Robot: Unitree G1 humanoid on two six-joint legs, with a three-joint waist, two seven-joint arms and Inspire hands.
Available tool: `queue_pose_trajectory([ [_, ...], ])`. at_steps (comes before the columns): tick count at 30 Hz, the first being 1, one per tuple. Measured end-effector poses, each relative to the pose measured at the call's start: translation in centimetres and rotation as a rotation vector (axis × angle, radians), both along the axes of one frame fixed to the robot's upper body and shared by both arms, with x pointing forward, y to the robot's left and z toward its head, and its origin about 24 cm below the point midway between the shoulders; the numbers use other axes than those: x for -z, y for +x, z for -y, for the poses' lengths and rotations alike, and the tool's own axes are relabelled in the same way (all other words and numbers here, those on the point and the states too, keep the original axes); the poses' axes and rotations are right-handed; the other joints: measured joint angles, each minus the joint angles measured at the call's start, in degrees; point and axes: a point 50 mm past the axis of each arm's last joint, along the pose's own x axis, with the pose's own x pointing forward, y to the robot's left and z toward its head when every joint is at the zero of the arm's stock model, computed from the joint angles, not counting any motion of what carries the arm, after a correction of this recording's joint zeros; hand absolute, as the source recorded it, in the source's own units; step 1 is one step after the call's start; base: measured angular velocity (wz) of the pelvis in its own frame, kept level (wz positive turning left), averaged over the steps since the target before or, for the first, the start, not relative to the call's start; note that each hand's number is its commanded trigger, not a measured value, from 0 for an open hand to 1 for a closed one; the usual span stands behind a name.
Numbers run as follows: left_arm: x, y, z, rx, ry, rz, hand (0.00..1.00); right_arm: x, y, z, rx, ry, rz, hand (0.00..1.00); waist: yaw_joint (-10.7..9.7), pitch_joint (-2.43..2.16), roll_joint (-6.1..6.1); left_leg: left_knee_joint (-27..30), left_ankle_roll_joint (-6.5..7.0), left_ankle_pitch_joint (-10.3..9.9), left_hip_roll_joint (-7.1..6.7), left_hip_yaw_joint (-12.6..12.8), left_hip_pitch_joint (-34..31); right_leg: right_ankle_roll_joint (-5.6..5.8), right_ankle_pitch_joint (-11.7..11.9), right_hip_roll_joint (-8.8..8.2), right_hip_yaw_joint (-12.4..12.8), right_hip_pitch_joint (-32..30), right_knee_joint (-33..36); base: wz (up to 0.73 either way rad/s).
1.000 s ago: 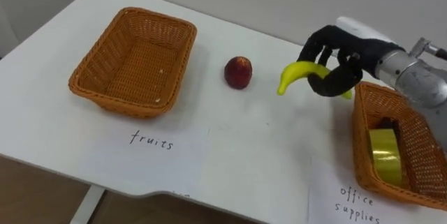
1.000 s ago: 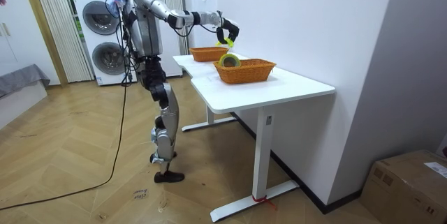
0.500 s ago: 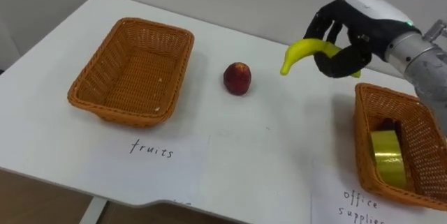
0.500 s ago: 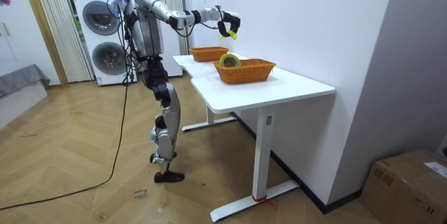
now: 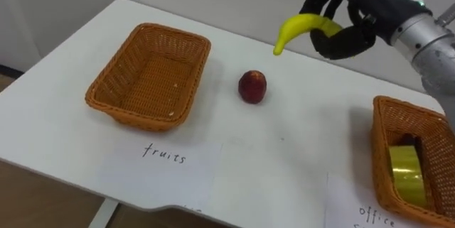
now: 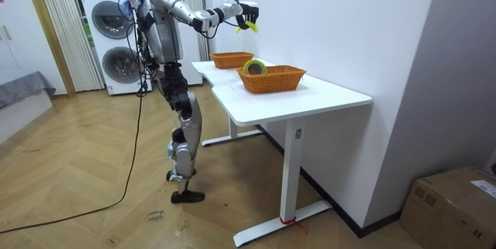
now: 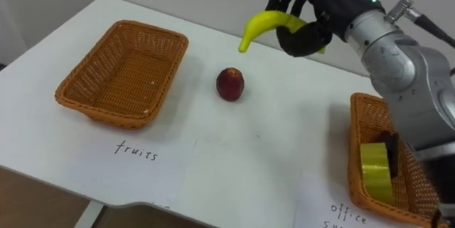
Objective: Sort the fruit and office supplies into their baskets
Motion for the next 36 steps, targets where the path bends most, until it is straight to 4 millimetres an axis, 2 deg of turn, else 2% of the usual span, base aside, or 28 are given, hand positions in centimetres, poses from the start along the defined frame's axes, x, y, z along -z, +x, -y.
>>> queue_pose_trajectory([
  [6, 0.0, -0.1, 0.4, 0.041, -0.002, -0.021, 0.00, 0.1, 0.0, -0.4, 0.000, 0.012, 0.018, 1.00, 1.60, 0.45, -0.67, 0.30, -0.01, 0.00, -0.30, -1.24, -0.11, 0.15, -0.24, -0.06, -0.48, 0.57, -0.13, 0.10],
  [8, 0.1, -0.2, 0.5, 0.055, 0.001, -0.032, 0.00, 0.2, 0.0, -1.0, -0.012, 0.033, 0.020, 1.00, 2.09, 0.43, -0.76, 0.33, 0.00, 0.00, -0.43, -1.29, -0.13, 0.15, -0.35, -0.15, -0.41, 0.60, -0.15, 0.00],
  [12, -0.2, 0.5, 0.6, 0.081, 0.002, -0.025, 0.00, 1.2, -0.1, -1.6, -0.021, 0.005, -0.010, 1.00, 4.34, 0.40, -0.98, 0.31, 0.06, 0.01, -0.72, -1.60, 0.25, 0.29, -0.54, -0.38, -0.43, 0.91, 0.07, 0.04],
  [16, -0.1, 0.2, 0.6, 0.089, 0.002, -0.043, 0.00, 2.3, -0.2, -2.6, -0.054, 0.005, -0.049, 1.00, 4.50, 0.58, -1.20, 0.22, 0.14, -0.05, -0.97, -2.73, 1.13, 0.63, -0.90, -0.39, -0.53, 2.32, -0.09, 0.14],
  [23, 0.0, -0.7, 1.0, 0.088, -0.025, -0.065, 0.00, 2.4, -0.2, -2.7, -0.058, 0.013, -0.051, 1.00, 5.78, 0.41, -1.54, 0.24, 0.13, -0.04, -1.26, -3.46, 1.04, 0.47, -1.49, -0.53, -0.57, 2.44, -0.03, 0.05],
  [28, 0.0, -1.6, 1.0, 0.082, -0.033, -0.090, 0.00, 2.4, -0.2, -2.9, -0.070, 0.046, -0.063, 1.00, 6.31, 0.31, -1.68, -0.11, 0.14, -0.04, -1.47, -4.13, 1.63, 0.65, -1.60, -0.79, -1.51, 3.09, 0.11, 0.07],
  [36, 0.0, -3.0, 1.2, 0.070, -0.038, -0.123, 0.00, 2.9, -0.2, -3.6, -0.086, 0.075, -0.071, 1.00, 6.32, 0.32, -1.65, -0.68, 0.18, -0.02, -1.75, -4.81, 2.72, 1.11, -1.91, -1.07, -2.15, 4.31, 0.13, 0.04],
])
